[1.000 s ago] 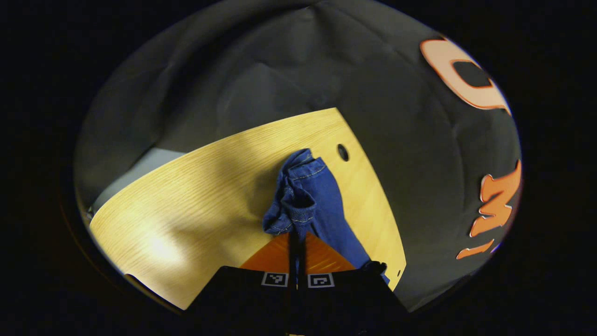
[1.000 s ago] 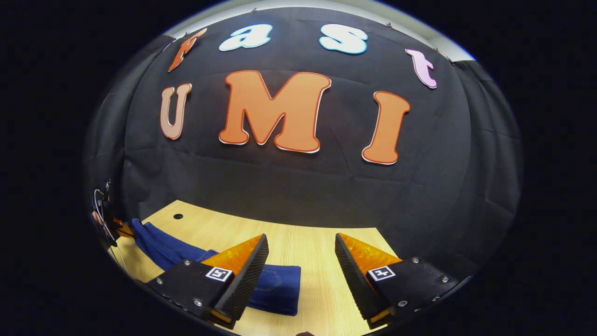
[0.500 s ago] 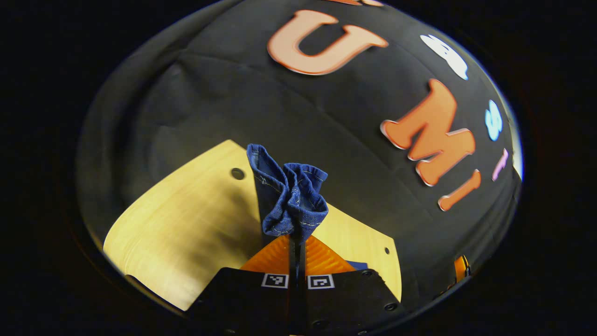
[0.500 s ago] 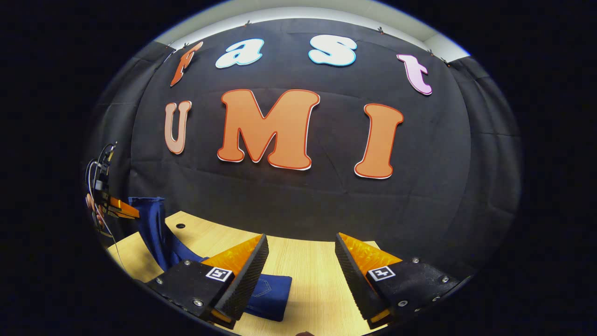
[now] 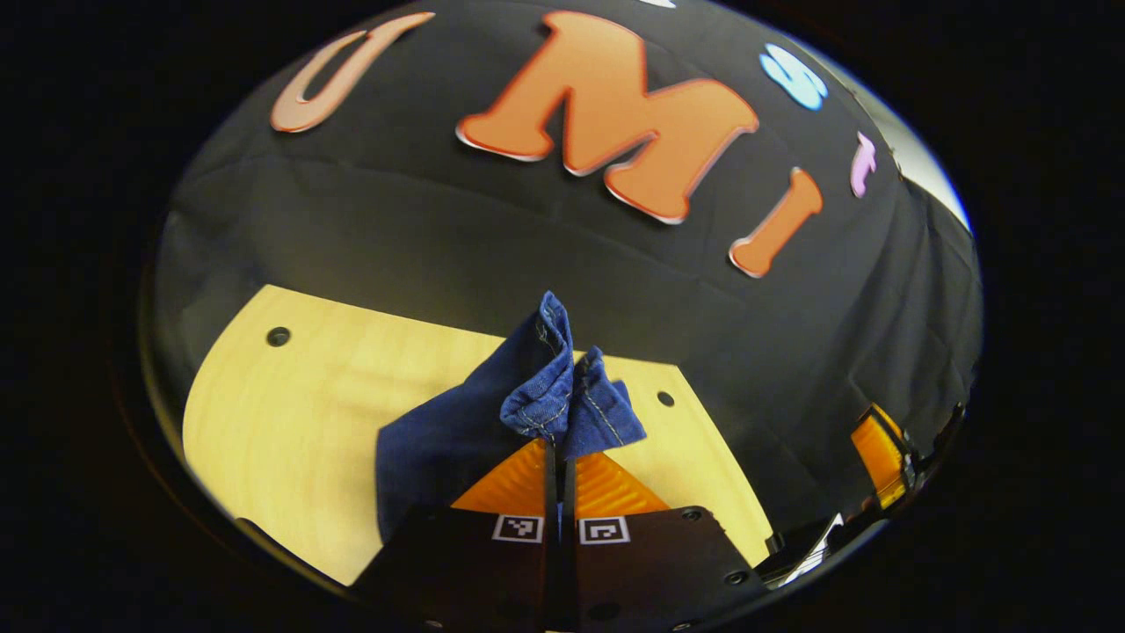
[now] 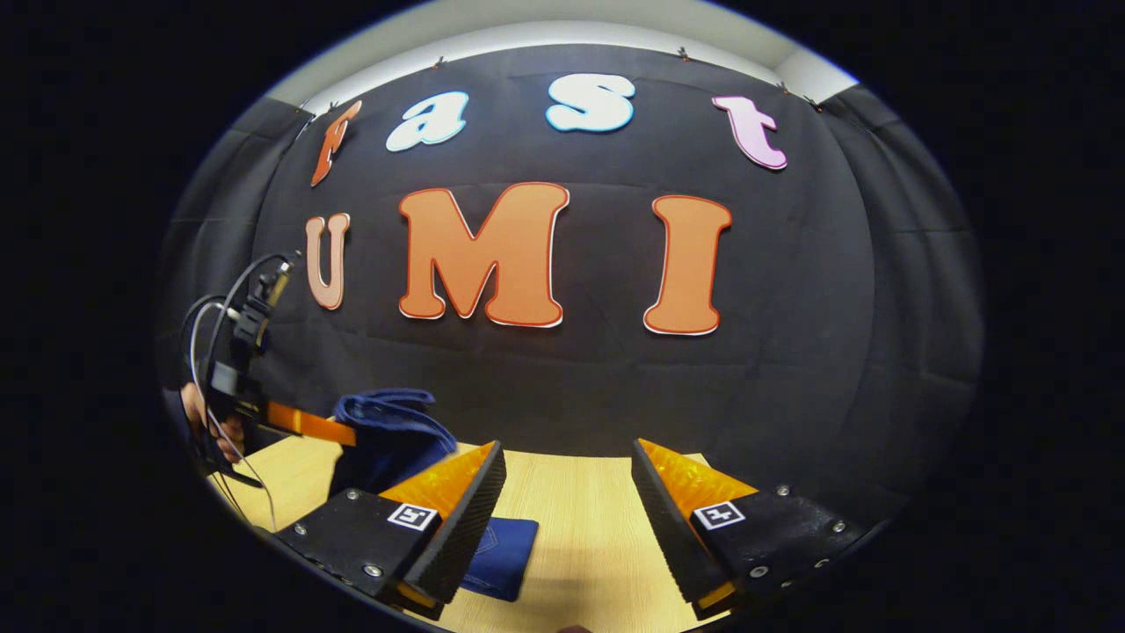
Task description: Grasp the waist and the cuffs of the jeans and fold them to make the two legs overlap; first hold the waist and fold one-third of the jeans toward the cuffs, then hold the cuffs and fold the remaining one-third in the same direction to finish folding.
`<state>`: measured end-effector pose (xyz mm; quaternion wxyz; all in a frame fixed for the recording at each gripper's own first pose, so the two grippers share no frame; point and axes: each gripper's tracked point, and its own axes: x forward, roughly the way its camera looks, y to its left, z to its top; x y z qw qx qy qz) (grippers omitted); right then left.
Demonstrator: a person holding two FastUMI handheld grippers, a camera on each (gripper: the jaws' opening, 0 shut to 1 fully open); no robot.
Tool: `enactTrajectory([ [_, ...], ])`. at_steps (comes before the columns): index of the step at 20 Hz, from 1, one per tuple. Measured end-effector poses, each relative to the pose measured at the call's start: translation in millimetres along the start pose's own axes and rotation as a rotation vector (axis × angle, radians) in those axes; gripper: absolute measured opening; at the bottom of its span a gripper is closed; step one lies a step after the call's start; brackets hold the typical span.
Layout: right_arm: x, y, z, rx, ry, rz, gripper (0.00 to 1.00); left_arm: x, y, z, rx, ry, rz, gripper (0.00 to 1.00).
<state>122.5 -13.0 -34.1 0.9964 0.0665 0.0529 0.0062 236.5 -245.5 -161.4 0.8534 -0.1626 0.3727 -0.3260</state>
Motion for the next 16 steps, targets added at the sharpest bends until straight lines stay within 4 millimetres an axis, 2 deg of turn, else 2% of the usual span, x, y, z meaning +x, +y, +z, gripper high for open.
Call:
enactTrajectory([
  [2,-2,-14,-6,0.026,0.01,-0.007,0.91,34,-26,-36,0.065,0.071,0.029,0.01],
  [4,-3,-28,-12,0.034,0.019,-0.019,0.91,54,-42,-70,0.121,0.139,0.062,0.01],
  [6,-4,-38,-18,0.034,0.025,-0.028,0.91,63,-59,-99,0.171,0.192,0.043,0.04],
  [7,-4,-44,-21,0.036,0.031,-0.035,0.9,61,-70,-108,0.196,0.205,0.016,0.12],
  [8,-3,-46,-23,0.04,0.036,-0.033,0.91,56,-88,-115,0.202,0.207,-0.033,0.1],
  [9,-2,-50,-26,0.042,0.044,-0.038,0.9,48,-107,-117,0.203,0.203,-0.092,0.28],
  [10,-1,-51,-28,0.044,0.044,-0.035,0.91,35,-117,-113,0.216,0.179,-0.118,0.46],
  [11,1,-52,-27,0.046,0.042,-0.039,0.91,26,-121,-106,0.25,0.154,-0.122,0.64],
  [12,5,-50,-25,0.05,0.035,-0.037,0.91,18,-115,-96,0.292,0.118,-0.106,0.82],
  [13,7,-48,-22,0.051,0.028,-0.037,0.91,8,-110,-83,0.333,0.077,-0.077,0.9],
  [16,16,-37,-5,0.032,-0.023,-0.045,0.91,-24,-99,-34,0.371,-0.065,0.003,0.96],
])
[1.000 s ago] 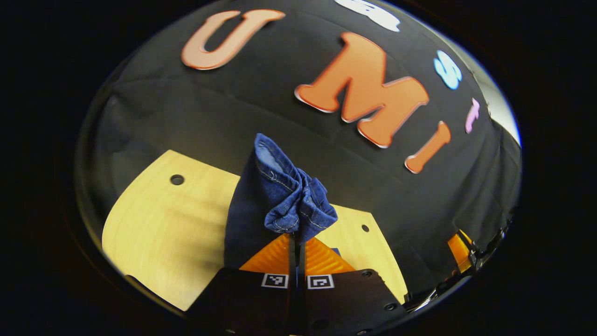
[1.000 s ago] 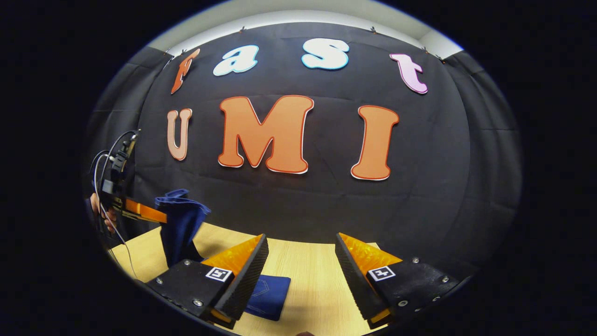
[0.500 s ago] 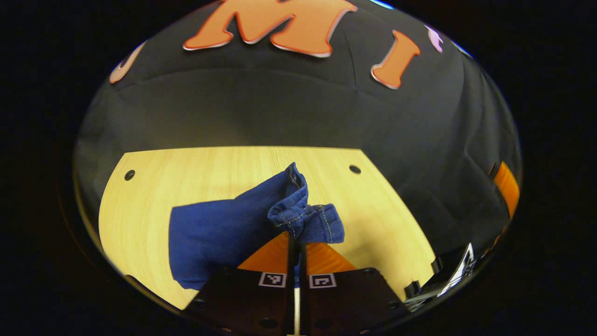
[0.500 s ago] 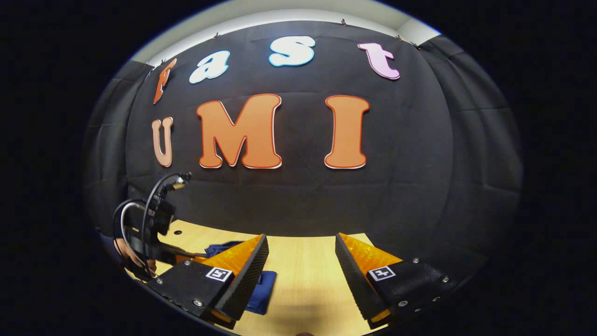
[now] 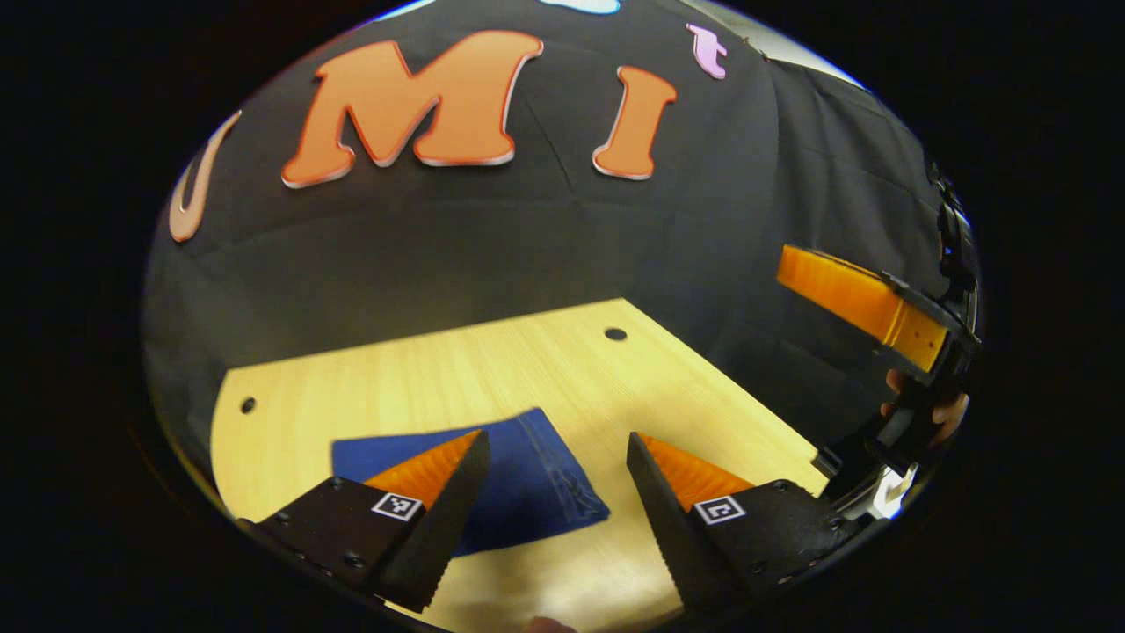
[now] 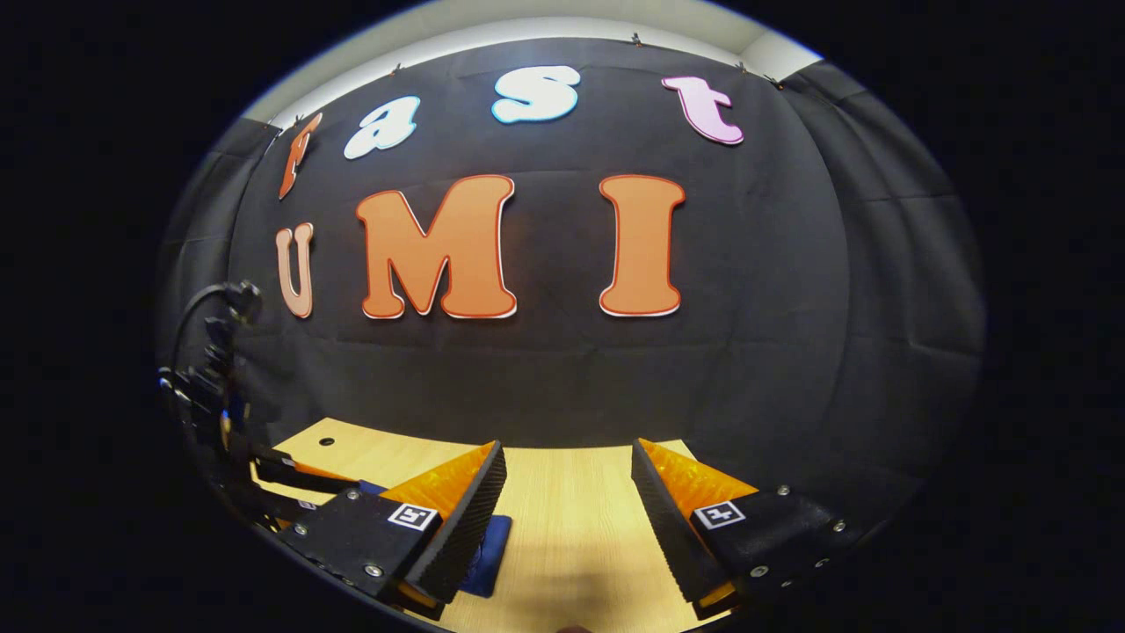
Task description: Grasp the waist and the cuffs of the jeans and fold them to make the two legs overlap; first hold the waist and fold one-third of the jeans toward the cuffs, then hold the cuffs and fold the remaining one-third in the same direction to finish folding.
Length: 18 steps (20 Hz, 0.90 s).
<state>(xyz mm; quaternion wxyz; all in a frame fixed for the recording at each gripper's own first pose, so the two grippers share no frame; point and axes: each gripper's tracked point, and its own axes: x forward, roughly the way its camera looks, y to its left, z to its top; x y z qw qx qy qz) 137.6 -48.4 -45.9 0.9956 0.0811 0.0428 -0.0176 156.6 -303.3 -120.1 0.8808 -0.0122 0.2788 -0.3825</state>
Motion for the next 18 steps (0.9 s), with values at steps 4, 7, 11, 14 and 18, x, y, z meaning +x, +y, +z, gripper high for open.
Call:
enactTrajectory([
  [4,6,30,35,-0.04,-0.101,0.005,0.91,-47,50,53,0.036,-0.187,0.16,0.98],
  [7,9,59,56,-0.072,-0.165,0.019,0.91,-93,83,82,0.058,-0.321,0.287,0.98],
  [11,7,98,66,-0.085,-0.213,0.064,0.91,-162,112,127,0.082,-0.512,0.416,0.97],
  [14,8,121,64,-0.11,-0.232,0.09,0.92,-192,139,143,0.061,-0.578,0.483,0.96],
  [18,8,142,58,-0.114,-0.219,0.109,0.92,-213,170,122,-0.012,-0.614,0.52,0.98],
])
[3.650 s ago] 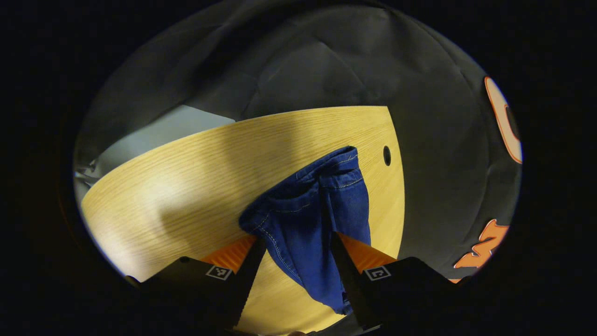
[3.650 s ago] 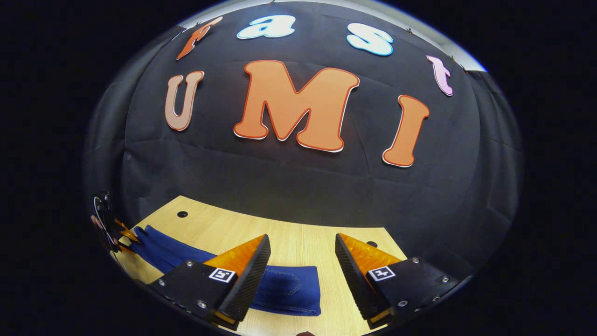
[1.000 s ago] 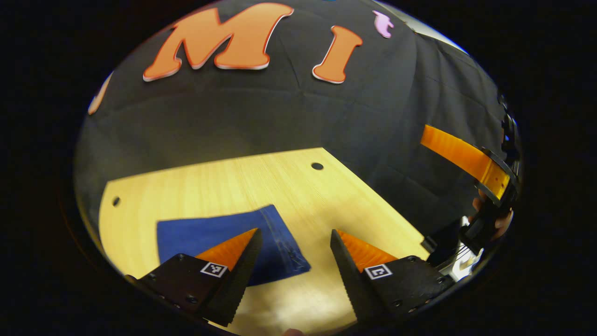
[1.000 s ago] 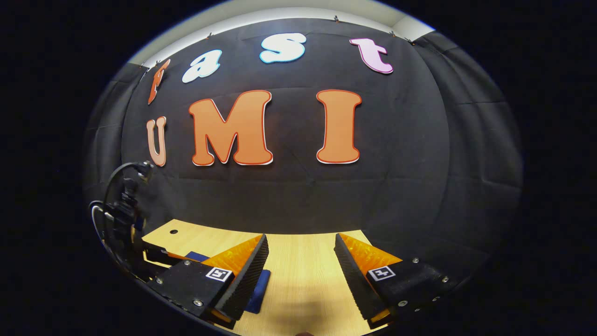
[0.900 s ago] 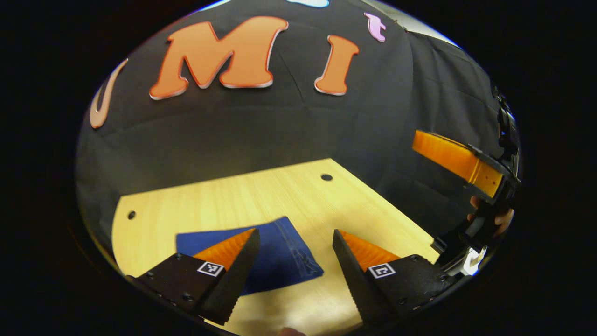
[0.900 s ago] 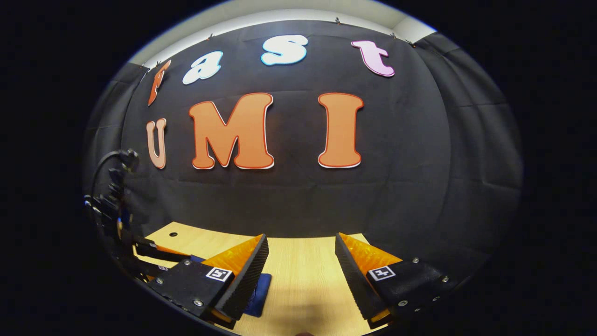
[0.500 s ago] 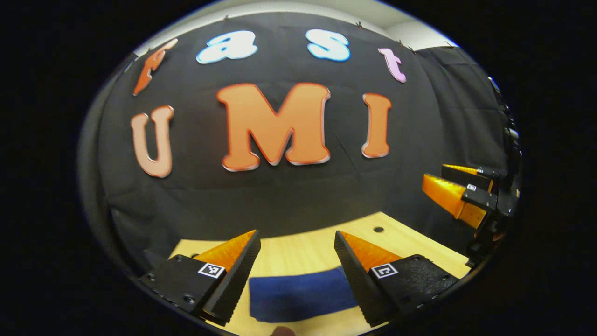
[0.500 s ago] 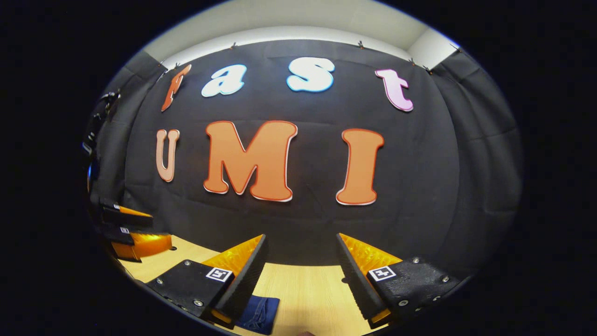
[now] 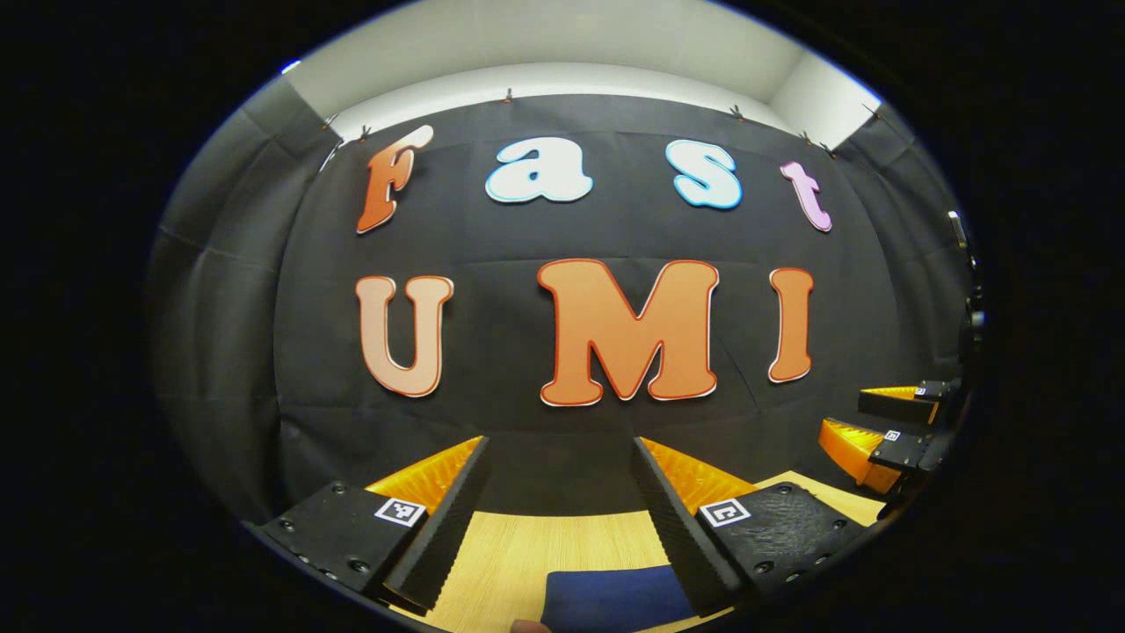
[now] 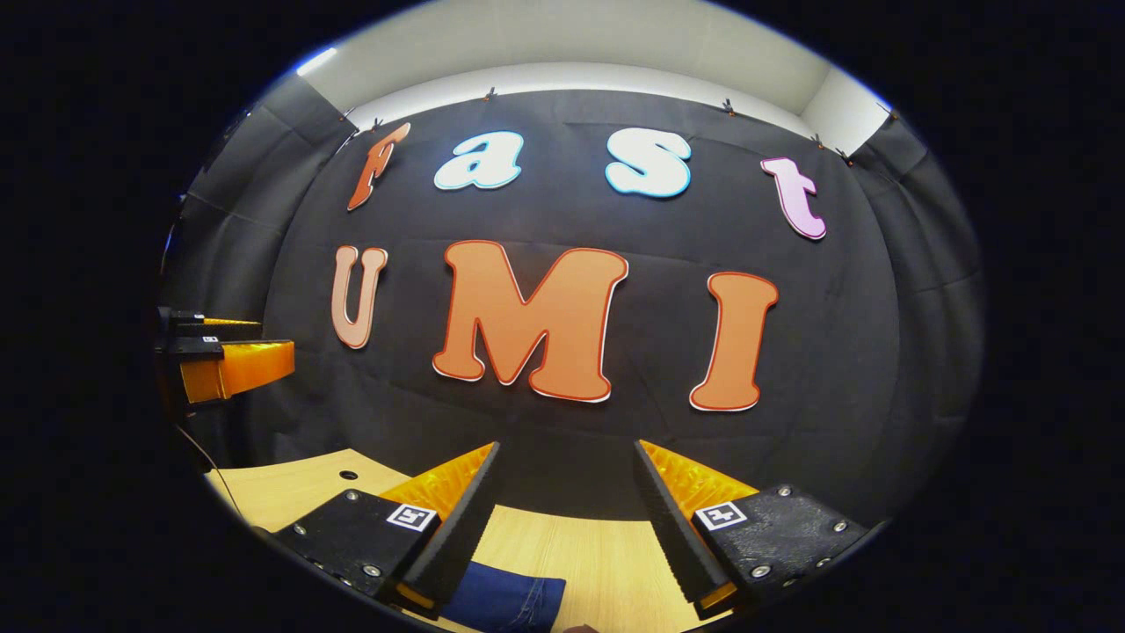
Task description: Grasp the waist and the cuffs of the jeans and fold them to make the two legs overlap; first hold the waist and fold one-third of the jeans toward the cuffs, then hold the cuffs and fold the remaining one-third in the same direction to finish folding.
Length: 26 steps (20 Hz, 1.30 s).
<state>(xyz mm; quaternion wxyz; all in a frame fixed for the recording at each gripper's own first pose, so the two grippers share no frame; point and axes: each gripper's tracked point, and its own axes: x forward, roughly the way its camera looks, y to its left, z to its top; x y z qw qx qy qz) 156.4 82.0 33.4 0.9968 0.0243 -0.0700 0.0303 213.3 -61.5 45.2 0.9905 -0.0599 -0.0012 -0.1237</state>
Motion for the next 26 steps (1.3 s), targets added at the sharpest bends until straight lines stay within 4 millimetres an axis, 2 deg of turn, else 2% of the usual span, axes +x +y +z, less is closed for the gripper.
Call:
enactTrajectory([
  [3,2,8,-6,0.007,0.012,-0.004,0.92,-1,10,-7,-0.009,-0.015,-0.008,0.96],
  [7,2,13,-1,0.01,-0.002,-0.022,0.92,-1,20,-13,-0.031,-0.024,-0.026,0.95],
  [13,2,29,0,-0.002,-0.006,-0.028,0.92,12,17,-27,-0.028,-0.008,-0.081,0.97],
  [16,1,38,2,-0.007,0.0,-0.028,0.92,7,6,-35,-0.063,0.003,-0.138,0.96],
  [25,6,63,15,0.002,0.013,-0.057,0.92,17,17,-36,-0.06,-0.001,-0.166,0.97],
  [26,6,64,17,0.007,0.009,-0.07,0.92,18,17,-39,-0.052,-0.002,-0.171,0.95],
])
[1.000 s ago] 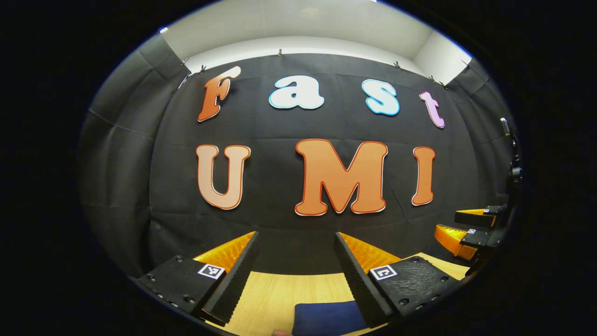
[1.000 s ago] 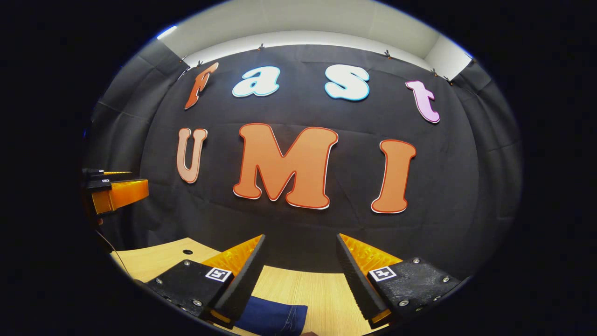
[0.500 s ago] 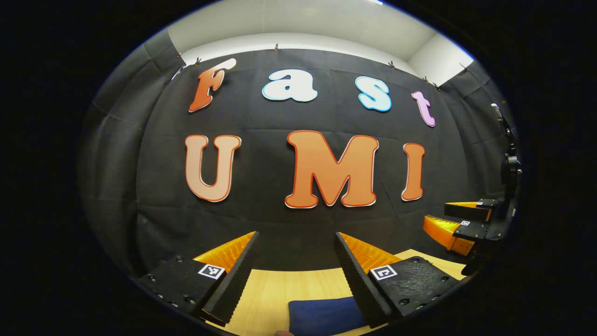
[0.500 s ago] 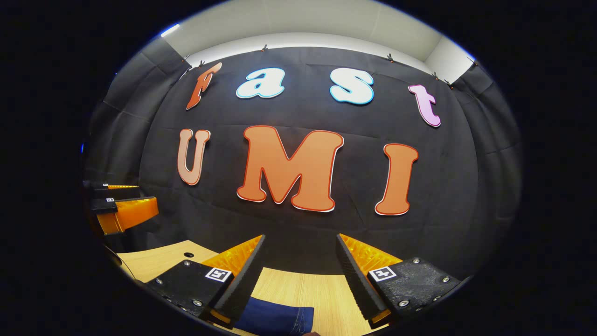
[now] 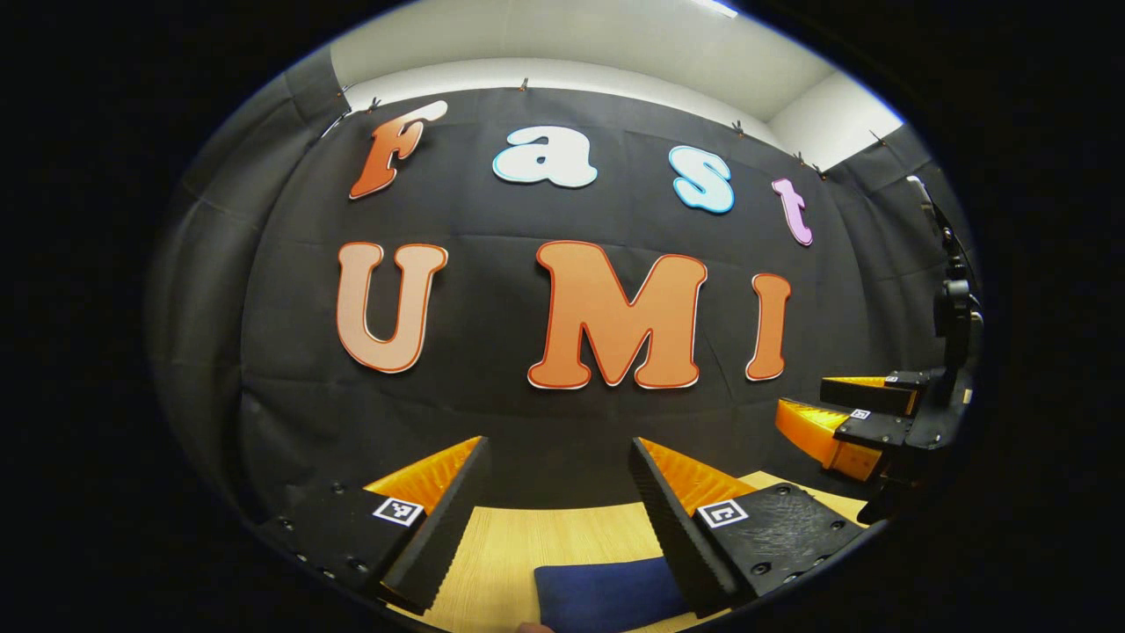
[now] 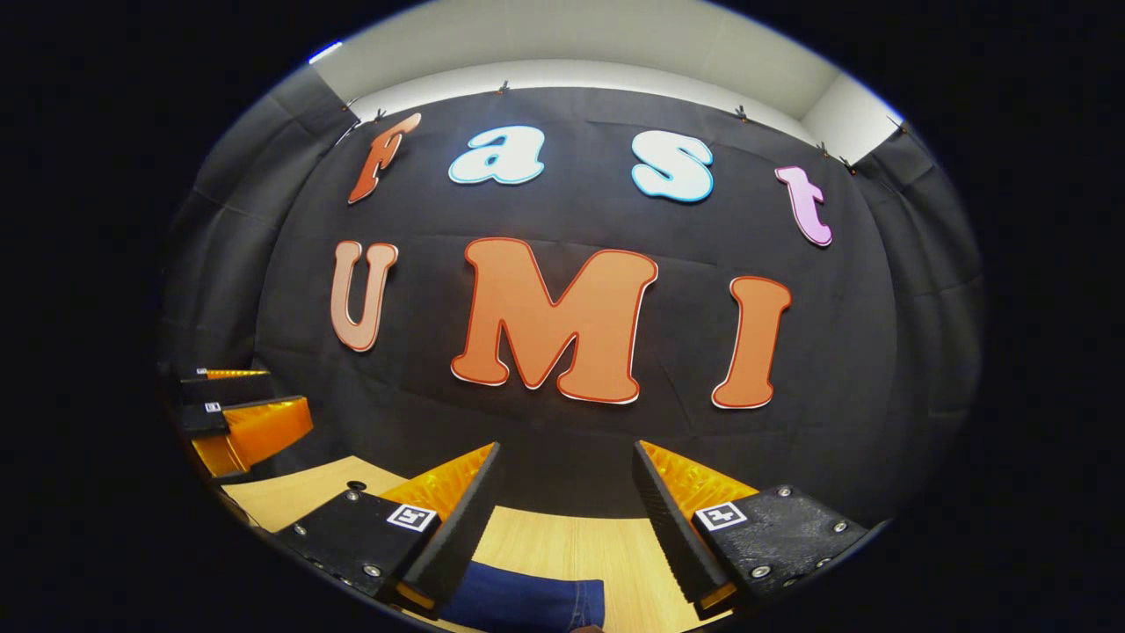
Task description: Grasp the waist and the cuffs of the jeans and fold them to make the two legs overlap; first hold the waist and fold one-third of the jeans toward the cuffs, then hold the cuffs and fold the remaining one-third in the same direction to finish folding.
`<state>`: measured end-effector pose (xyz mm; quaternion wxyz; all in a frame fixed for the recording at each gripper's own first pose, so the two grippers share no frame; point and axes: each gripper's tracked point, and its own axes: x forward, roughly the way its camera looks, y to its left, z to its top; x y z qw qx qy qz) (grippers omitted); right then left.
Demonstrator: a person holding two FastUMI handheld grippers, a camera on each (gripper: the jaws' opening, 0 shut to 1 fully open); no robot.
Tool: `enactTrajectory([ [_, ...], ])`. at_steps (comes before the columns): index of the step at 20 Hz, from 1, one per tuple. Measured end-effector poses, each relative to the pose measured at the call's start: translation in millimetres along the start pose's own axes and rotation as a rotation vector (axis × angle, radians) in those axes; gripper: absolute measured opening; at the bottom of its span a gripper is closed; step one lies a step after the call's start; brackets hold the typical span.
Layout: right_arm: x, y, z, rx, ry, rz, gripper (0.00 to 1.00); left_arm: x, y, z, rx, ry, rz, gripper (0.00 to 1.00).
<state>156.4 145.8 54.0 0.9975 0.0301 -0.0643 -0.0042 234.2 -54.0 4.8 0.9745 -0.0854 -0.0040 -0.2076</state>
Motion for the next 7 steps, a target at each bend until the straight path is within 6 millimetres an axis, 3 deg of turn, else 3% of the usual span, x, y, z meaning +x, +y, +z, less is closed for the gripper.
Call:
enactTrajectory([
  [7,4,15,-8,-0.031,0.024,-0.074,0.92,9,4,0,0.038,-0.022,-0.078,0.97],
])
